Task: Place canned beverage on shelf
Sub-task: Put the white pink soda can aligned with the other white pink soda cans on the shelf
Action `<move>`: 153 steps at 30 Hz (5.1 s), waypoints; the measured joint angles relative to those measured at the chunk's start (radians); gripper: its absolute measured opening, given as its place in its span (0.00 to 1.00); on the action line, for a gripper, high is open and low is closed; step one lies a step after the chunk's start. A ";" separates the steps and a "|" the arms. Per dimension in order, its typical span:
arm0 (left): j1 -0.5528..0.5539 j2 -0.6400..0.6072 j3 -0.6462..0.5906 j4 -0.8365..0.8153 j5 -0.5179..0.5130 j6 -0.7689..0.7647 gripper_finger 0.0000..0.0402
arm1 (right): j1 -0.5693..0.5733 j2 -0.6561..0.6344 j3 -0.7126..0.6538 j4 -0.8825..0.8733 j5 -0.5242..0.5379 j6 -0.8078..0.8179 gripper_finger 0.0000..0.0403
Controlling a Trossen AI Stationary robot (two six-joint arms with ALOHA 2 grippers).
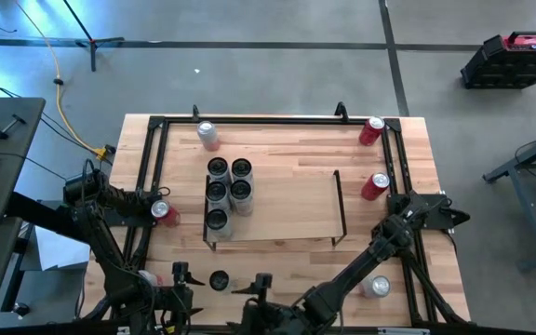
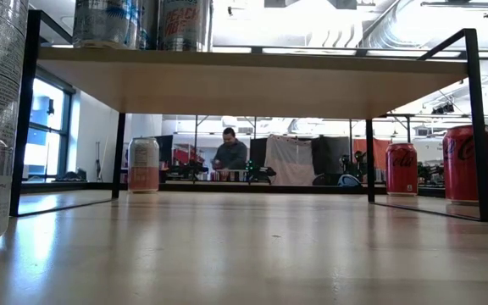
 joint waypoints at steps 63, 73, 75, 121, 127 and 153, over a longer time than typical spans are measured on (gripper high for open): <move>0.000 0.000 0.000 0.000 0.000 0.000 0.73 | -0.090 0.136 0.000 0.053 0.090 0.103 0.73; 0.000 0.000 0.000 0.000 0.000 0.000 0.73 | -0.138 0.136 0.000 0.093 -0.032 0.092 0.73; 0.000 0.000 0.000 0.000 0.000 0.000 0.73 | -0.139 0.136 0.000 0.113 -0.036 0.077 0.73; 0.000 0.000 0.000 0.000 0.000 0.000 0.73 | 0.009 -0.217 0.000 -0.230 0.124 0.032 0.62; 0.000 0.000 0.000 0.001 0.000 0.000 0.73 | -0.075 -0.266 0.000 -0.225 0.110 -0.041 0.62; 0.000 0.000 0.000 0.003 0.000 0.000 0.73 | -0.139 -0.343 0.000 -0.512 0.068 0.089 0.62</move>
